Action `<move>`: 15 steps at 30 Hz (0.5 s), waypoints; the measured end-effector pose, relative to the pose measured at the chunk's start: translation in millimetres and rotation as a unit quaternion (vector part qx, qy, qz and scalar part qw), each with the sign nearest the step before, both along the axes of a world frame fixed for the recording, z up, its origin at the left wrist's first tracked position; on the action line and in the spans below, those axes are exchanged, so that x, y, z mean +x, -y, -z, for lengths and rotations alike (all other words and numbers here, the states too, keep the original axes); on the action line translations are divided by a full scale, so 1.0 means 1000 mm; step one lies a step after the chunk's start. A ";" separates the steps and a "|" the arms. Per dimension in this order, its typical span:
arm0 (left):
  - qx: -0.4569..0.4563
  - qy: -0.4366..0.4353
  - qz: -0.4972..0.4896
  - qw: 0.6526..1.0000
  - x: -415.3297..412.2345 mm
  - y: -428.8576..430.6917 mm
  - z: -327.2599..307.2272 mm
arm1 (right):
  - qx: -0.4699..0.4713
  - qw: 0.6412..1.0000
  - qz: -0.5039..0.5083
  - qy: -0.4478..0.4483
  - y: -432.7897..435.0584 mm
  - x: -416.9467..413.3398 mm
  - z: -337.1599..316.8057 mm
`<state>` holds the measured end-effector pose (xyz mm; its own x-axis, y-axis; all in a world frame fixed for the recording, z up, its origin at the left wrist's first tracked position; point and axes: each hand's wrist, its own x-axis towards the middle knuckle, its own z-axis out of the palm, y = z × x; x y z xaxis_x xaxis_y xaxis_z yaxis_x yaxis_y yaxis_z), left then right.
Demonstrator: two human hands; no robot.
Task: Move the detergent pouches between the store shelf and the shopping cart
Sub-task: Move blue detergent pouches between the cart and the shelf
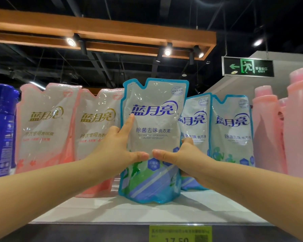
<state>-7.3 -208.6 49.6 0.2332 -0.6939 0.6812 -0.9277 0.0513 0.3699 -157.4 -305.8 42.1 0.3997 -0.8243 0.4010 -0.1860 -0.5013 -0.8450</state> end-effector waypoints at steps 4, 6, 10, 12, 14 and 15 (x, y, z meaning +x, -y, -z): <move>-0.004 0.000 0.004 1.000 0.002 0.001 0.001 | 0.001 1.000 -0.001 0.005 0.001 0.001 0.001; -0.007 0.002 0.004 1.000 0.002 0.000 0.001 | 0.006 1.000 -0.006 0.011 0.000 0.000 0.001; -0.010 0.007 0.004 1.000 0.002 -0.003 0.001 | 0.020 0.999 -0.028 0.023 -0.002 -0.001 0.002; -0.012 0.009 0.003 1.000 0.001 -0.004 0.000 | 0.025 0.999 -0.038 0.026 -0.004 -0.001 0.002; -0.015 0.006 0.007 1.000 0.002 -0.005 0.000 | 0.028 0.998 -0.042 0.029 -0.006 -0.002 0.002; -0.014 0.003 0.010 1.000 0.003 -0.005 0.000 | 0.032 0.998 -0.043 0.028 -0.008 -0.003 0.002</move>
